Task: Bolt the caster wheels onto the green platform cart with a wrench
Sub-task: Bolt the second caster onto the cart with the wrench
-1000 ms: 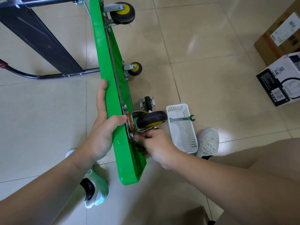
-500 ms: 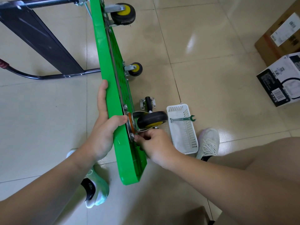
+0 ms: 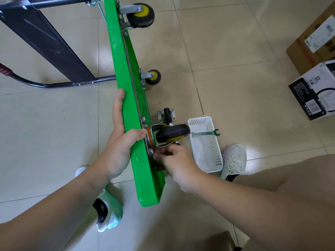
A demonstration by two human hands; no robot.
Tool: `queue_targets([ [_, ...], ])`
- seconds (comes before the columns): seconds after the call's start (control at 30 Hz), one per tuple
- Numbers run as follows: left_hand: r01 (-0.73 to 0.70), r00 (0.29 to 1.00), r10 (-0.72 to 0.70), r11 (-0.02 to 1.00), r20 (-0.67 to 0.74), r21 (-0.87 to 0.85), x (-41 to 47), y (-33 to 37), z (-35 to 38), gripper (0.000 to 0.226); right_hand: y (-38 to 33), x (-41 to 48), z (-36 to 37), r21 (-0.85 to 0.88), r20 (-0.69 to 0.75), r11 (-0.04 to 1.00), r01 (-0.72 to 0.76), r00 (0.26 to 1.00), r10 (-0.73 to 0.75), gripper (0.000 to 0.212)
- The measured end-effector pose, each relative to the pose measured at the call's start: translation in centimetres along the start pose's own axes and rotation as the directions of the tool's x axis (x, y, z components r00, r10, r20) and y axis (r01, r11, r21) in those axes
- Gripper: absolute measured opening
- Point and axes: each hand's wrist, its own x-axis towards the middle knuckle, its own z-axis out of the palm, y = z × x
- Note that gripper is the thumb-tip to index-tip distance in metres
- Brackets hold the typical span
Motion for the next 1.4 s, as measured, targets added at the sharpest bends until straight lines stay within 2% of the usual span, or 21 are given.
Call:
queue_targets([
  [0.1, -0.004, 1.000, 0.004, 1.000, 0.005, 0.005, 0.0, 0.0, 0.1, 0.098, 0.3, -0.1, 0.1, 0.039, 0.009, 0.999, -0.017, 1.000, 0.017, 0.012],
  [0.2, -0.008, 1.000, 0.008, 1.000, -0.005, -0.003, -0.1, 0.1, 0.1, 0.098, 0.3, -0.1, 0.2, -0.038, -0.017, 0.999, 0.033, 0.999, -0.034, 0.003],
  [0.27, -0.010, 1.000, 0.010, 1.000, -0.011, -0.007, -0.1, 0.1, 0.2, 0.097, 0.2, 0.0, 0.3, -0.082, -0.022, 0.996, 0.030, 0.999, -0.032, 0.016],
  [0.33, -0.010, 1.000, 0.010, 1.000, -0.007, -0.003, -0.1, 0.1, 0.2, 0.096, 0.3, 0.0, 0.3, -0.072, -0.020, 0.997, 0.009, 1.000, -0.010, 0.019],
  [0.47, -0.001, 1.000, 0.001, 1.000, -0.005, 0.001, -0.1, 0.1, 0.2, 0.095, 0.6, 0.0, 0.0, 0.028, 0.000, 1.000, -0.004, 1.000, 0.004, 0.005],
  [0.57, -0.003, 1.000, 0.003, 1.000, -0.012, 0.003, -0.1, 0.1, 0.2, 0.094, 0.6, -0.1, 0.0, 0.000, 0.001, 1.000, 0.010, 1.000, -0.010, 0.004],
  [0.67, -0.006, 1.000, 0.006, 1.000, -0.013, 0.007, -0.2, 0.1, 0.2, 0.094, 0.5, -0.3, 0.1, -0.047, 0.004, 0.999, -0.003, 1.000, 0.003, 0.027],
  [0.7, -0.006, 1.000, 0.006, 1.000, -0.011, 0.008, -0.2, 0.1, 0.1, 0.094, 0.5, -0.3, 0.1, -0.042, 0.005, 0.999, -0.005, 1.000, 0.006, 0.027],
  [0.8, -0.011, 1.000, 0.011, 1.000, -0.010, 0.009, -0.1, 0.1, 0.1, 0.093, 0.7, -0.3, 0.0, 0.016, 0.019, 1.000, 0.007, 1.000, -0.008, 0.004],
  [0.83, -0.015, 1.000, 0.015, 1.000, -0.010, 0.010, -0.1, 0.1, 0.1, 0.093, 0.7, -0.4, 0.0, 0.021, 0.019, 1.000, 0.021, 1.000, -0.021, 0.002],
  [1.0, -0.024, 1.000, 0.024, 1.000, -0.003, 0.015, -0.1, 0.0, 0.0, 0.094, 0.7, -0.2, -0.3, -0.020, 0.025, 1.000, 0.022, 0.999, -0.022, 0.022],
  [1.17, -0.029, 1.000, 0.029, 1.000, 0.007, -0.005, -0.1, 0.0, 0.0, 0.093, 1.2, -0.2, -0.8, 0.043, 0.031, 0.999, 0.004, 1.000, -0.005, 0.002],
  [1.3, -0.032, 0.999, 0.032, 0.999, -0.005, -0.004, 0.0, 0.1, 0.3, 0.092, 1.3, -0.2, -1.0, 0.053, 0.051, 0.998, 0.045, 0.998, -0.048, 0.014],
  [1.4, -0.029, 1.000, 0.029, 1.000, -0.012, -0.008, 0.0, 0.1, 0.3, 0.092, 0.9, 0.0, -0.6, -0.018, 0.031, 0.998, 0.067, 0.997, -0.067, 0.005],
])
